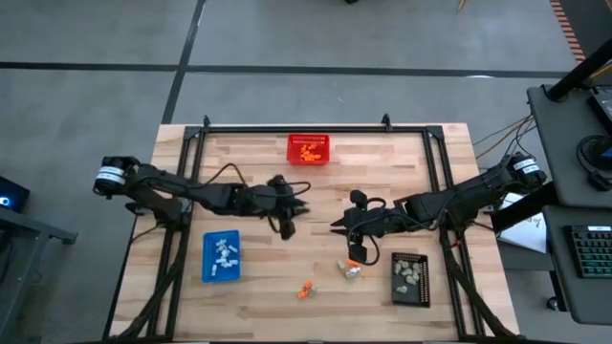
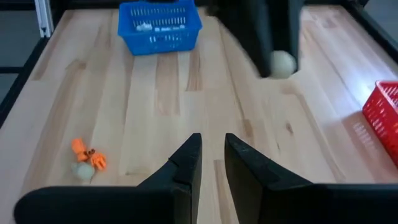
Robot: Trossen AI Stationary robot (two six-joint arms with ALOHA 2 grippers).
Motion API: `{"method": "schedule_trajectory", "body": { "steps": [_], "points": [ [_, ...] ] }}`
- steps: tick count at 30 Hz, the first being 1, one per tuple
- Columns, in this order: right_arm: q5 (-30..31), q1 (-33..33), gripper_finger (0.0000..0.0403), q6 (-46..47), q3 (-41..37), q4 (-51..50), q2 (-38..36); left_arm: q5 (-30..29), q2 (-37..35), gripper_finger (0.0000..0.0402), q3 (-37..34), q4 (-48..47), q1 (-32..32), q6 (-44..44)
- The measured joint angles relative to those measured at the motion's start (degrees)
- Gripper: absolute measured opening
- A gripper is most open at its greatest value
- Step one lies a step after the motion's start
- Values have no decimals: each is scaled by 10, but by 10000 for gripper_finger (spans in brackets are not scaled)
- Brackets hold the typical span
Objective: Sort Halloween decoration
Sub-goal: Put the gray skull toy into the black bin
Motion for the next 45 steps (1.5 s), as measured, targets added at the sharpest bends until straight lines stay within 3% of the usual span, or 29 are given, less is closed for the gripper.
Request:
{"method": "schedule_trajectory", "body": {
  "steps": [6, 11, 17, 22, 37, 45],
  "points": [
    [2, 0, 66, -15, 0, 23, 0, 23, 9, 27, -20, 144, -36, 93],
    [10, -1, 106, -19, 0, 40, 11, 25, 26, 27, -44, 264, -52, 109],
    [17, -5, 159, -67, 0, 112, 44, 38, 55, 27, -46, 319, -55, 108],
    [17, -8, 179, -82, 0, 131, 48, 39, 66, 27, -46, 331, -55, 105],
    [10, -14, 169, -111, 1, 161, 50, 38, 66, 27, -46, 351, -55, 105],
    [12, -14, 115, -115, 1, 164, 50, 38, 66, 27, -46, 360, -55, 105]
  ]
}}
